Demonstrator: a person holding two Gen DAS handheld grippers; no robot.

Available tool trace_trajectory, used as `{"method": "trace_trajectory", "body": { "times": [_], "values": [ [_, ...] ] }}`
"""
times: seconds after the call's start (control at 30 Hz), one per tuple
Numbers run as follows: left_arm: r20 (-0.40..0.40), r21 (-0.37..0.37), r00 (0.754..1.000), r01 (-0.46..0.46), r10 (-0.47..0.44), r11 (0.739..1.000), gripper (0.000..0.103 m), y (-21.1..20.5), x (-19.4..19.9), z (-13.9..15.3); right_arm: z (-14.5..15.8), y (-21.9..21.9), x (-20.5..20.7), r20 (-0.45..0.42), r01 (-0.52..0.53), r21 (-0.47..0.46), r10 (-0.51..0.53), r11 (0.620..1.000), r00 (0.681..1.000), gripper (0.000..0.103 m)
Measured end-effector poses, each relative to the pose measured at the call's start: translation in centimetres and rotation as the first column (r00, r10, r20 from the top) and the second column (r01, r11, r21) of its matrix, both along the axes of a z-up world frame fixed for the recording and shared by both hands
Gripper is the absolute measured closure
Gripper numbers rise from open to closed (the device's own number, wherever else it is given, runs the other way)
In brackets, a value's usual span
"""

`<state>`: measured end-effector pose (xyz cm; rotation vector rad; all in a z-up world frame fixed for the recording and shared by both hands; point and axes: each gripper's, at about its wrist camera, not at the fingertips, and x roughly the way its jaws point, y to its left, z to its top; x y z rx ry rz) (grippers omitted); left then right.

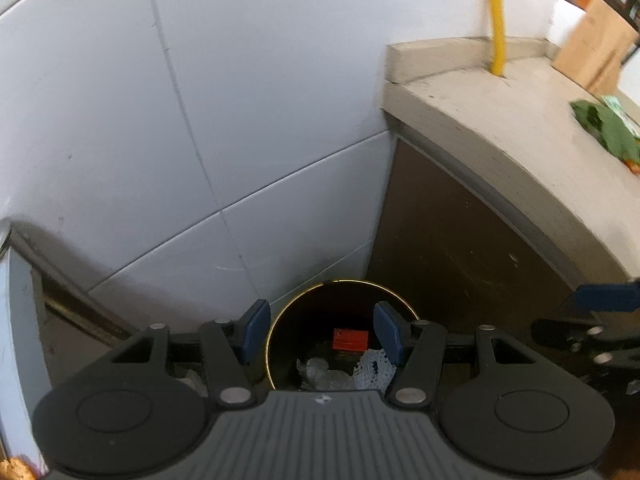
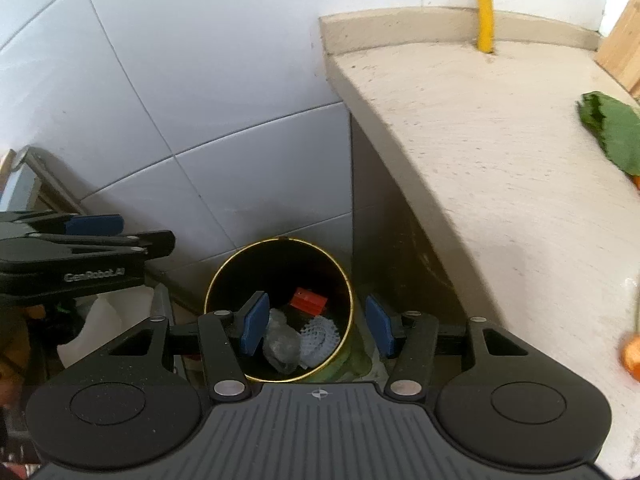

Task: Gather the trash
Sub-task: 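Raise both tools back over the vegetable scraps on the counter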

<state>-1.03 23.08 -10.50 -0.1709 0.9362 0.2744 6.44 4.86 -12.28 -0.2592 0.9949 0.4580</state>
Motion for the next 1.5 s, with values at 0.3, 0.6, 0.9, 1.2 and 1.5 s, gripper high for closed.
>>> {"method": "trace_trajectory", "body": {
  "times": [0.3, 0.6, 0.9, 1.2, 1.5],
  "values": [
    [0.050, 0.001, 0.993, 0.108, -0.108, 0.994, 0.052, -2.4, -0.8, 1.0, 3.2, -5.0, -2.3, 0.036, 0.042, 0.057, -0.044, 0.998, 0.998, 0.041],
    [0.127, -0.088, 0.963, 0.250, -0.238, 0.964, 0.052, -8.6, -0.4, 3.5, 7.1, -12.6, -4.7, 0.132, 0.145, 0.118, -0.160, 0.982, 0.978, 0.040],
    [0.197, -0.081, 0.900, 0.409, -0.388, 0.909, 0.051, -15.3, 2.2, 6.6, 9.8, -20.5, -4.6, 0.287, 0.300, 0.071, -0.308, 0.951, 0.907, 0.036],
    [0.220, -0.080, 0.857, 0.492, -0.466, 0.867, 0.051, -19.9, 5.5, 7.9, 8.6, -24.1, -1.1, 0.284, 0.335, -0.026, -0.314, 0.942, 0.906, 0.034],
    [0.205, -0.084, 0.852, 0.506, -0.482, 0.858, 0.051, -22.1, 7.5, 8.0, 6.4, -24.9, 2.6, 0.160, 0.275, -0.069, -0.262, 0.959, 0.952, 0.070]
  ]
}}
